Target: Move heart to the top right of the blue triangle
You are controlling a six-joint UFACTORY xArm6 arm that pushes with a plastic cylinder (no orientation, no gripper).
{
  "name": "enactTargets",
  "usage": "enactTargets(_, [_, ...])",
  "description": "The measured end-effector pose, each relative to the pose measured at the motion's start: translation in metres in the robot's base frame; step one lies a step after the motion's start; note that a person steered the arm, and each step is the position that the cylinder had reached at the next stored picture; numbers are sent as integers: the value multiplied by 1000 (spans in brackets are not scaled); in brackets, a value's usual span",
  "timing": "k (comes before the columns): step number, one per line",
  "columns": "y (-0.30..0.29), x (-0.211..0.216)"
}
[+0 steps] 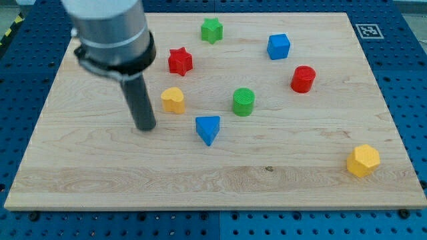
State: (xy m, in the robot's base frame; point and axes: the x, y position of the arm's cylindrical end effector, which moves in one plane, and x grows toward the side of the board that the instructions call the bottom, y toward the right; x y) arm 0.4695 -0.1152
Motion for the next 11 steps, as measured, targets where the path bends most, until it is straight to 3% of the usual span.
enactTargets(4, [50,-55])
enactTargets(8, [165,-24])
enactTargets(11, [139,-21])
